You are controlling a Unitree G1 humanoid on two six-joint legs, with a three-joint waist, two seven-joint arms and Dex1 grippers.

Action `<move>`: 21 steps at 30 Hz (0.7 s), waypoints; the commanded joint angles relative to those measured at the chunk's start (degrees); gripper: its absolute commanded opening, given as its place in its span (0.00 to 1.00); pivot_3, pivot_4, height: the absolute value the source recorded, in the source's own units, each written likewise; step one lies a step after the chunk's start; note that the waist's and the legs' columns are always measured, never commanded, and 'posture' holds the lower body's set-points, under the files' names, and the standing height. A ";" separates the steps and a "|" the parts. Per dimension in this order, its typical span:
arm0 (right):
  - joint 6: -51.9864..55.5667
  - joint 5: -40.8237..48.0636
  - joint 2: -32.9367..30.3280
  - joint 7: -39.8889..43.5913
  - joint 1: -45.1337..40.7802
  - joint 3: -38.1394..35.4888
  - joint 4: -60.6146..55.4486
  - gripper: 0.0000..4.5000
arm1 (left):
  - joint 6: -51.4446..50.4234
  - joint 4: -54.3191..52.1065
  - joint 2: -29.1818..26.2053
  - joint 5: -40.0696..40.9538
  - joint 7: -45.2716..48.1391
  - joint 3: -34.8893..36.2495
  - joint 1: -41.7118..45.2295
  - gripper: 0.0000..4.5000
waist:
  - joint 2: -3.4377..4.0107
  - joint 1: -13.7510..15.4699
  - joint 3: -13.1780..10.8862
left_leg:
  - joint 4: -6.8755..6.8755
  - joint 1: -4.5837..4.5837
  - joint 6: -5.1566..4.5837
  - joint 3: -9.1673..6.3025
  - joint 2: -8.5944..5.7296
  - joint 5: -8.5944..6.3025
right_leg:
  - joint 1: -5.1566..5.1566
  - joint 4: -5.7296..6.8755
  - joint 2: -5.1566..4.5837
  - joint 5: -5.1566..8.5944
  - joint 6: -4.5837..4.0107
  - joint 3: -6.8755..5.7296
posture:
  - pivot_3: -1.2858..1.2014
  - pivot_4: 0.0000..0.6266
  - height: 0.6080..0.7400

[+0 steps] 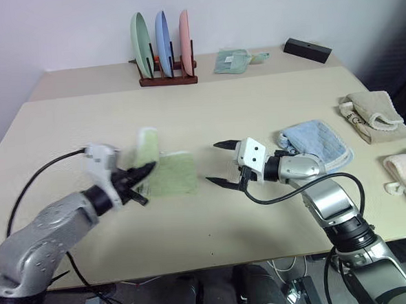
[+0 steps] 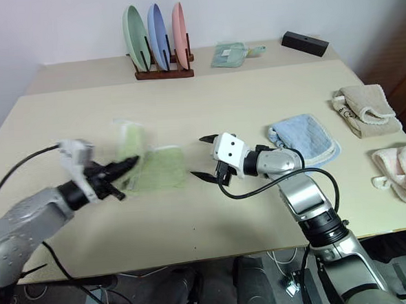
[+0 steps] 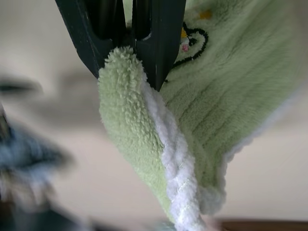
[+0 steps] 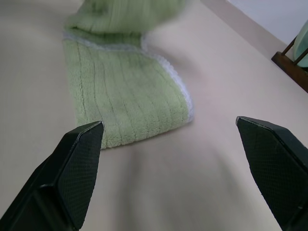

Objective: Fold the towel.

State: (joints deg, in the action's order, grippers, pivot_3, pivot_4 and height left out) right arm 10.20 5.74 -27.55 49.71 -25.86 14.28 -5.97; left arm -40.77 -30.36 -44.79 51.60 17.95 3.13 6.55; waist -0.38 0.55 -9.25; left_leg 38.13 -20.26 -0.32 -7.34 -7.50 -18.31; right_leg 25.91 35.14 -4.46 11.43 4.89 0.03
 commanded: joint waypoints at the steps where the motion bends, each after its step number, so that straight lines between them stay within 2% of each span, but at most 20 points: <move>1: -0.76 -0.25 0.04 -0.81 -0.13 -0.83 -1.79 1.00 | -0.89 1.26 0.44 -7.28 2.01 -6.08 3.00 0.01 | 0.00 0.01 0.00 | 0.00 -0.01 0.00 0.00 0.00 0.00 | 0.01 0.00 0.00 0.00 0.00 0.00 | 0.52 0.24 1.00; 8: -0.05 -0.43 -0.31 -2.13 0.88 -1.18 -3.08 1.00 | -4.46 4.90 4.75 -9.78 4.84 -8.45 6.15 0.01 | -0.01 0.17 0.00 | 0.00 -0.13 0.00 0.00 -0.01 0.00 | 0.14 0.02 -0.02 0.00 0.01 0.00 | 0.52 0.24 1.00; 11: 0.05 -0.59 -0.12 -2.54 0.43 -1.17 -2.81 1.00 | -6.34 5.12 6.15 -7.79 6.30 -6.25 5.68 0.22 | -0.01 0.16 -0.01 | 0.00 -0.12 0.00 -0.01 -0.01 0.00 | 0.15 0.02 -0.01 0.00 0.01 0.00 | 0.52 0.24 1.00; 15: 0.12 -0.42 -0.37 -2.49 0.26 -1.23 -2.75 1.00 | -8.12 3.98 6.99 -6.28 6.97 -3.45 4.84 0.65 | -0.01 0.10 -0.01 | 0.00 -0.13 0.00 -0.01 0.00 0.01 | 0.16 0.03 -0.01 0.00 0.01 0.00 | 0.52 0.24 1.00; 17: -0.10 -0.43 -0.78 -2.30 0.04 -1.55 -2.29 1.00 | -8.97 1.93 6.85 -0.08 8.49 3.31 1.90 0.89 | -0.01 -0.02 -0.01 | 0.00 -0.12 0.00 -0.01 0.00 0.01 | 0.16 0.03 -0.01 0.00 0.01 0.00 | 0.52 0.24 1.00; 19: 0.17 -0.01 -1.43 -1.83 -0.49 -2.27 -1.55 1.00 | -9.28 0.64 6.46 8.55 10.10 13.74 -2.47 0.89 | 0.00 -0.35 -0.01 | -0.01 -0.15 0.00 0.00 0.01 0.00 | 0.23 0.04 0.00 0.00 0.01 0.02 | 0.52 0.24 1.00; 21: 1.05 0.72 -1.51 -1.73 -1.18 -2.94 -0.95 0.88 | -10.05 0.54 5.51 13.53 10.37 19.77 -4.95 0.90 | 0.00 -0.25 -0.02 | -0.02 -0.20 0.01 0.01 0.02 0.01 | 0.35 0.07 0.01 0.00 0.00 0.03 | 0.52 0.24 1.00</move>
State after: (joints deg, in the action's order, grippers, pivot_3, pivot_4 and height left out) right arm 11.11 5.40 -28.98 47.80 -25.42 13.18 -6.13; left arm -50.66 -27.67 -38.24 59.86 27.49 16.87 2.06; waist -0.37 0.30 -9.27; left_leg 38.12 -20.46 -0.30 -7.33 -7.47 -18.29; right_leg 26.24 35.23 -4.44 11.43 4.88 0.05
